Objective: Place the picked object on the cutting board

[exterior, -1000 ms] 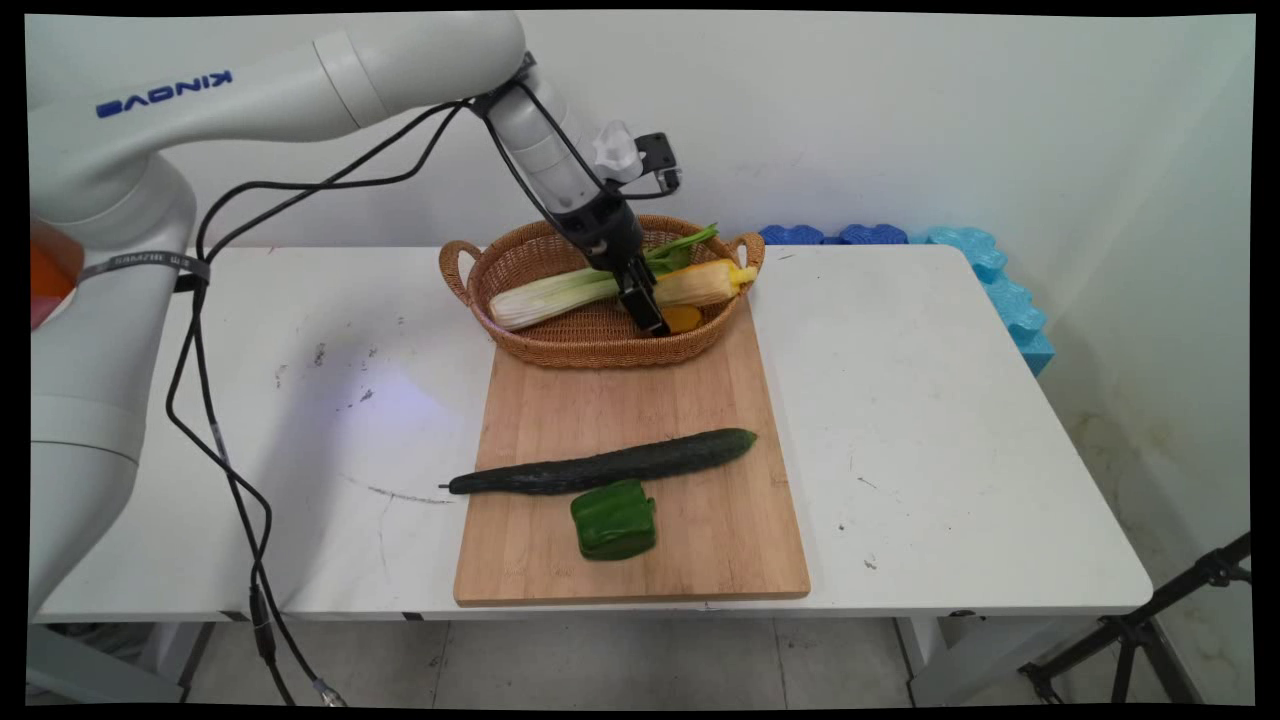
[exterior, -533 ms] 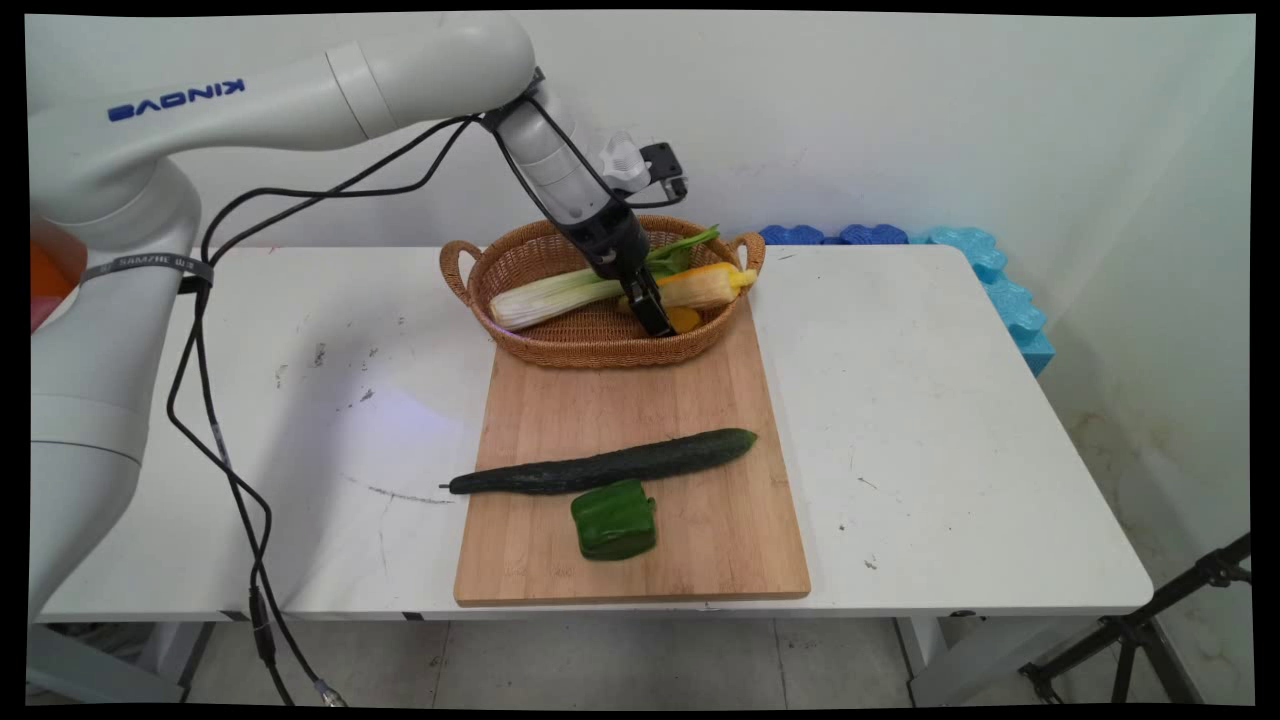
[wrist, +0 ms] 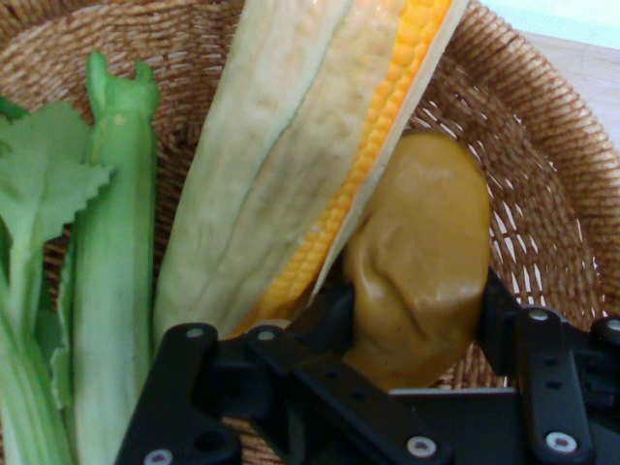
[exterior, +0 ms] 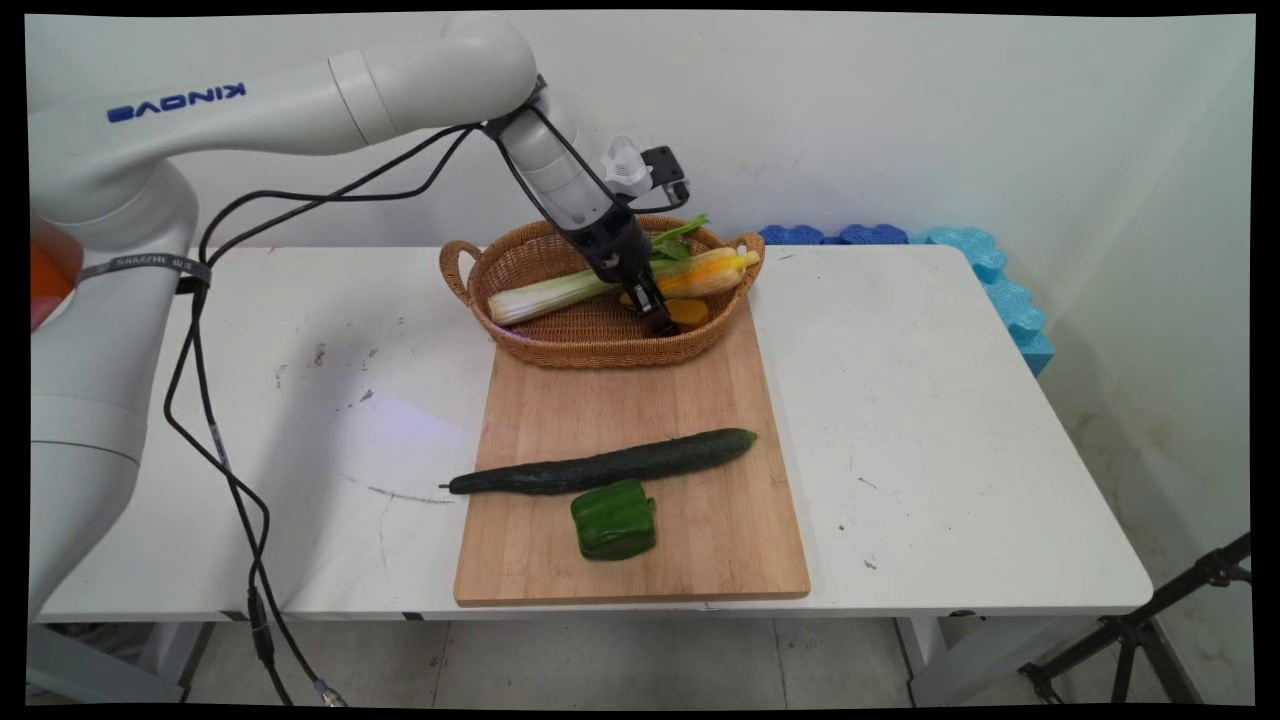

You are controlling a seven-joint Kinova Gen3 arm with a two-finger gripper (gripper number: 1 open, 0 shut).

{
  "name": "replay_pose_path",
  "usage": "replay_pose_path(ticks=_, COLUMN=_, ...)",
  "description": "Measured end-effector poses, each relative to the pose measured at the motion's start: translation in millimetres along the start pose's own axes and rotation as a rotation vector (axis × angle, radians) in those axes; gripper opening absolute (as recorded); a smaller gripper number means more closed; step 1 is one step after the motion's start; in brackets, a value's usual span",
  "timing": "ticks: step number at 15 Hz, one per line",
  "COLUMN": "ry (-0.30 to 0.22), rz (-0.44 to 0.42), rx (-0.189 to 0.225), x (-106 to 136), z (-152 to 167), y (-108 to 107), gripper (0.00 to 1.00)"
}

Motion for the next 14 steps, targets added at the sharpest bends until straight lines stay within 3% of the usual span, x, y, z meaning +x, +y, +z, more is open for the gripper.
replay_pose_path(ticks=8, ry=0.024, rz=0.012, rx=0.031, x=1.5, z=-23.2, y=2.3, gripper=0.0)
replay_pose_path(ticks=14, ry=0.051, rz=0.012, rx=0.054, x=4.0, z=-76.6, y=15.5, gripper=0.0)
